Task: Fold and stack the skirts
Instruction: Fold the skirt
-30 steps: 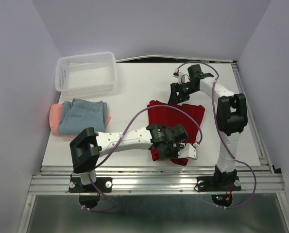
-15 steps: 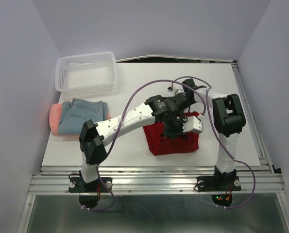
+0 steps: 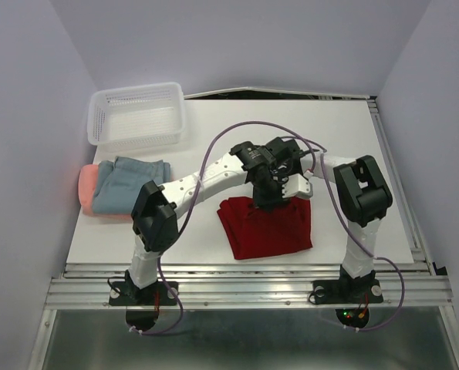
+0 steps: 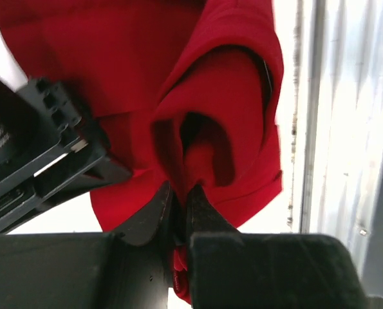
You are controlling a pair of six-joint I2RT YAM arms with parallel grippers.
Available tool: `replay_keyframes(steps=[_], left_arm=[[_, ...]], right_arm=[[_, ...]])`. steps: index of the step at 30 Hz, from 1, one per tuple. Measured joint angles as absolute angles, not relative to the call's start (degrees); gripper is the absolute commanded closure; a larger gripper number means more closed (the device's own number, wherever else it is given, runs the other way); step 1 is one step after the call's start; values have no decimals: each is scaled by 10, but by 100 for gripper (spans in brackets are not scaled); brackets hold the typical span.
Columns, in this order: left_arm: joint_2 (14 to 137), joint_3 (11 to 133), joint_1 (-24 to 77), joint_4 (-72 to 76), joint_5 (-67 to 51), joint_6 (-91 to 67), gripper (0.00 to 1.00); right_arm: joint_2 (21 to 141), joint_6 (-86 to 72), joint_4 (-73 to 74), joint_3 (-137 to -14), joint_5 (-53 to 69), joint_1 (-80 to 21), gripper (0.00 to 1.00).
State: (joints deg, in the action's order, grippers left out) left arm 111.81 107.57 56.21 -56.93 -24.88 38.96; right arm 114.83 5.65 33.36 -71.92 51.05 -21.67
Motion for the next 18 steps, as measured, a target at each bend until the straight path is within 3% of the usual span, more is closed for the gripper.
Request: replay_keyframes(steps=[11, 14, 18], left_arm=[[1099, 924, 542, -413, -157, 366, 100], [1084, 895, 547, -385, -149, 366, 100], [1054, 857, 562, -364, -142, 370, 100]], right_arm=[[1140, 51, 334, -716, 506, -224, 45], [1141, 47, 349, -747, 485, -227, 39], [1146, 42, 364, -820, 459, -224, 40]])
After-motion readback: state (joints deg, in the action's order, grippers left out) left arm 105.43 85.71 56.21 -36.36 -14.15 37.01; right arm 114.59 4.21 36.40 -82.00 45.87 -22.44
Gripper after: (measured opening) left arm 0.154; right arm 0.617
